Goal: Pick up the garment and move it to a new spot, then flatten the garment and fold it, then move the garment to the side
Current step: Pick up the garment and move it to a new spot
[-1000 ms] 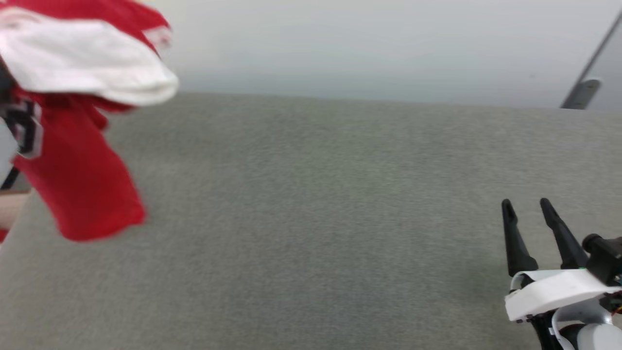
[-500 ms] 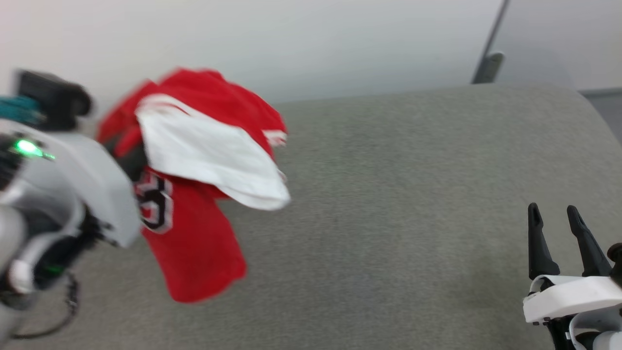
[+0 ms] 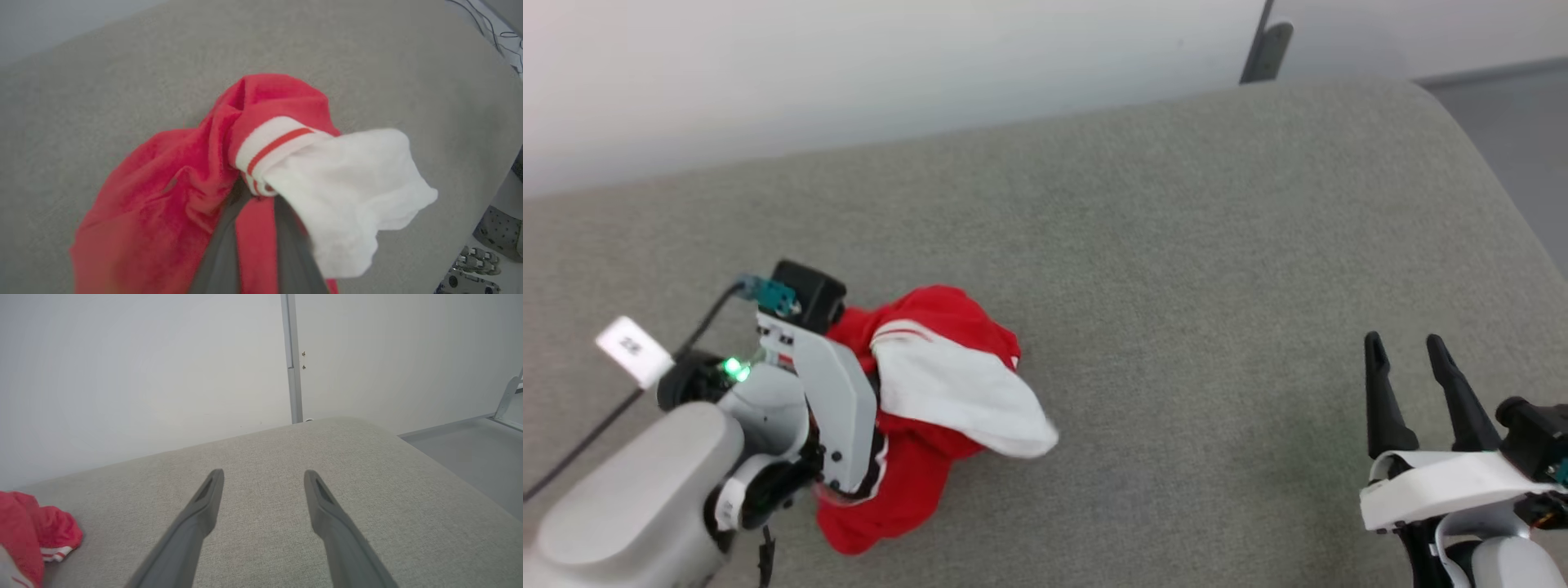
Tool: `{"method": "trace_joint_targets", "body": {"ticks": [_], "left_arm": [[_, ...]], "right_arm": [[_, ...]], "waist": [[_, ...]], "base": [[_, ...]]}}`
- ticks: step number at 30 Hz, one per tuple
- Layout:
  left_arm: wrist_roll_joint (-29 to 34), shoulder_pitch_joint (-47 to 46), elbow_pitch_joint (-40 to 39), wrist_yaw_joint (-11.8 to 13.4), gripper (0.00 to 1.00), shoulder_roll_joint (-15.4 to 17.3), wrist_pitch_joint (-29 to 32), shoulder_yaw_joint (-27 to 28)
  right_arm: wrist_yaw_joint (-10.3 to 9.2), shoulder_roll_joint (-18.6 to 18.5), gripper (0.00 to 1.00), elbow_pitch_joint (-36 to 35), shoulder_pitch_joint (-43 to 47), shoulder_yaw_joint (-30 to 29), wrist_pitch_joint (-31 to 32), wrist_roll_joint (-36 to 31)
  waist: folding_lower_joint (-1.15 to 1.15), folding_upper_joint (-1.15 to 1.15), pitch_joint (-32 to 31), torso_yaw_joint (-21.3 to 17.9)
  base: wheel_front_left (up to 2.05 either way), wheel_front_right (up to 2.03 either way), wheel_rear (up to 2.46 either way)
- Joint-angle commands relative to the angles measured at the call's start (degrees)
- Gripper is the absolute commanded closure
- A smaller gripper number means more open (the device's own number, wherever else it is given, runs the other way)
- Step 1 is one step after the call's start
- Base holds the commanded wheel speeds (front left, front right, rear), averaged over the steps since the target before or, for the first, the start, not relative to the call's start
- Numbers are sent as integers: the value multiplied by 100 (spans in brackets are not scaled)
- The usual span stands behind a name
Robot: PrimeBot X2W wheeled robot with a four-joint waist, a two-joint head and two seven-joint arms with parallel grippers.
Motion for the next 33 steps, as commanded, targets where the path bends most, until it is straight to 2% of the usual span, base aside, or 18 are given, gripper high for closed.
{"method": "trace_joint_targets", "body": {"ticks": [1,11,13,14,15,22,27,33], "left_arm": [[20,17,264,-113,100,-100,19,-76],[36,-203,1795,-680,100,-772,225,-520],[-61,-239,1945,-812,51,-883,181,-499],[-134,-266,1986,-859,15,-927,140,-436],[-164,-312,2016,-897,0,-948,110,-395],[-305,-369,1766,-962,0,-841,8,-234],[-307,-139,1330,-819,0,-591,-299,-62],[-291,313,802,-580,0,-237,-971,247]], "right_arm": [[-6,16,0,67,-99,64,-60,75],[-6,15,0,409,-339,329,-244,225],[-6,16,0,450,-352,328,-255,197],[-6,15,0,472,-340,320,-258,176],[-6,15,0,484,-325,301,-255,163],[-6,16,0,449,-176,184,-107,6],[-6,-7,0,375,-25,155,6,-45],[-7,-91,0,285,169,190,129,97]], "waist": [[0,0,198,-152],[0,0,333,-133],[0,0,290,-82],[0,0,254,-52],[0,0,210,-15],[0,0,-163,324],[0,0,-501,585],[0,0,-856,906]], "base": [[0,0,0],[0,0,0],[0,0,0],[0,0,0],[0,0,0],[0,0,0],[0,0,0],[0,0,0]]}}
